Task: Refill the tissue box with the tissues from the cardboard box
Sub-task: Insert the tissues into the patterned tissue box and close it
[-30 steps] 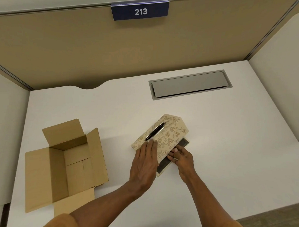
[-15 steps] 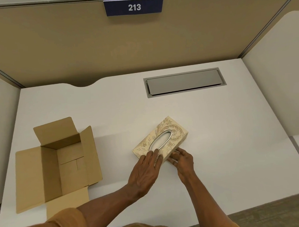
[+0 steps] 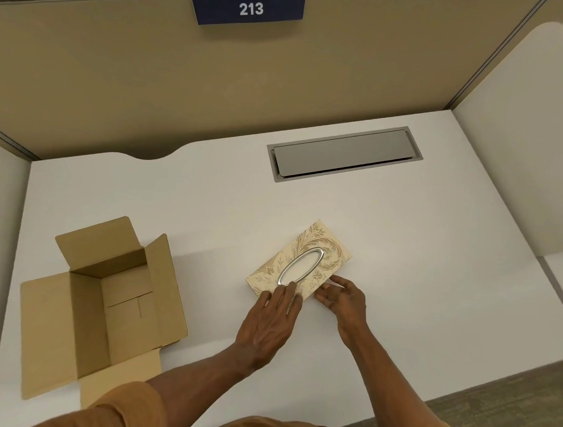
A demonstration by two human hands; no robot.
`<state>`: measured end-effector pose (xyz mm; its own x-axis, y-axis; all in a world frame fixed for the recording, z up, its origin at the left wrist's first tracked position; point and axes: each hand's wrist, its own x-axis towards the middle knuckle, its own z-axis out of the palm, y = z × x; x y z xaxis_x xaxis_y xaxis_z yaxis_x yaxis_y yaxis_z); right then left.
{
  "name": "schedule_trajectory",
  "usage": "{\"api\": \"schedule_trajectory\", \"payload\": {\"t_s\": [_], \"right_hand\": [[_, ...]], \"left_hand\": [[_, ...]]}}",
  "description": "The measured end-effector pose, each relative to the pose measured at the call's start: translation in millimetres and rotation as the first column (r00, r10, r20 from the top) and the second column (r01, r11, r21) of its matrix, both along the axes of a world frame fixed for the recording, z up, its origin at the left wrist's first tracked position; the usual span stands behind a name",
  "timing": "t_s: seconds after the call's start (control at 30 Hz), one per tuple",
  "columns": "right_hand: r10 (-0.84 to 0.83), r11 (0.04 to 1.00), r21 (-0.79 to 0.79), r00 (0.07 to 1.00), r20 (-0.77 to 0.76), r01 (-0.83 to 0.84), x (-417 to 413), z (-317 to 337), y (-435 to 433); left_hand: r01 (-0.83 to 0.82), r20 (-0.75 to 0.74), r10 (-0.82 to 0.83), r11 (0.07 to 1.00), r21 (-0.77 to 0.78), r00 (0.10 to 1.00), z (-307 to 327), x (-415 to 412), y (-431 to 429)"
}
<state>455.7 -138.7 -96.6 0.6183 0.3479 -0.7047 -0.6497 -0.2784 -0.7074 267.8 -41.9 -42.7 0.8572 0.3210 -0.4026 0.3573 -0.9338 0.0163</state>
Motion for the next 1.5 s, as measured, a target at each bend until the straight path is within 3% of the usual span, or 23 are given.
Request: {"api": "schedule_trajectory", "payload": {"t_s": [0.13, 0.23, 0.33, 0.47, 0.6, 0.7, 0.83, 1.07, 1.5], "right_hand": [[0.045, 0.998, -0.049, 0.989, 0.138, -0.039, -1, 3, 1], [0.138, 0.985, -0.146, 0.919, 0.37, -0.089, -2, 6, 0], [0.25, 0.966, -0.207, 0.748, 0.615, -0.153, -1, 8, -4], [0.437, 0.892, -0.334, 0.392, 0.81, -0.305, 5, 8, -8], [0.571, 0.789, -0.48, 0.169, 0.804, -0.382, 7, 7, -4], [0.635, 0.709, -0.547, 0.064, 0.77, -0.445, 10, 4, -1], [0.695, 0.633, -0.605, 0.01, 0.719, -0.483, 19, 5, 6], [0.813, 0.487, -0.772, -0.112, 0.571, -0.408, 32, 14, 37], [0.845, 0.419, -0.824, -0.17, 0.507, -0.381, 62, 21, 99]], "left_hand": [[-0.011, 0.006, 0.011, 1.0, -0.026, 1.0, -1, -5, 5], [-0.002, 0.046, 0.003, 1.0, -0.022, 0.999, -2, -10, 11], [0.021, 0.161, -0.022, 1.0, 0.003, 0.987, -8, -16, 19], [-0.002, 0.243, -0.013, 0.998, 0.063, 0.97, -18, -23, 32], [-0.016, 0.294, -0.002, 0.998, 0.059, 0.956, -26, -25, 41], [-0.075, 0.316, 0.075, 0.997, -0.011, 0.946, -32, -23, 45], [-0.118, 0.312, 0.126, 0.992, -0.045, 0.942, -39, -18, 55], [-0.115, 0.261, 0.133, 0.99, -0.081, 0.956, -39, -2, 90], [-0.117, 0.236, 0.14, 0.987, -0.11, 0.962, -35, 35, 158]]}}
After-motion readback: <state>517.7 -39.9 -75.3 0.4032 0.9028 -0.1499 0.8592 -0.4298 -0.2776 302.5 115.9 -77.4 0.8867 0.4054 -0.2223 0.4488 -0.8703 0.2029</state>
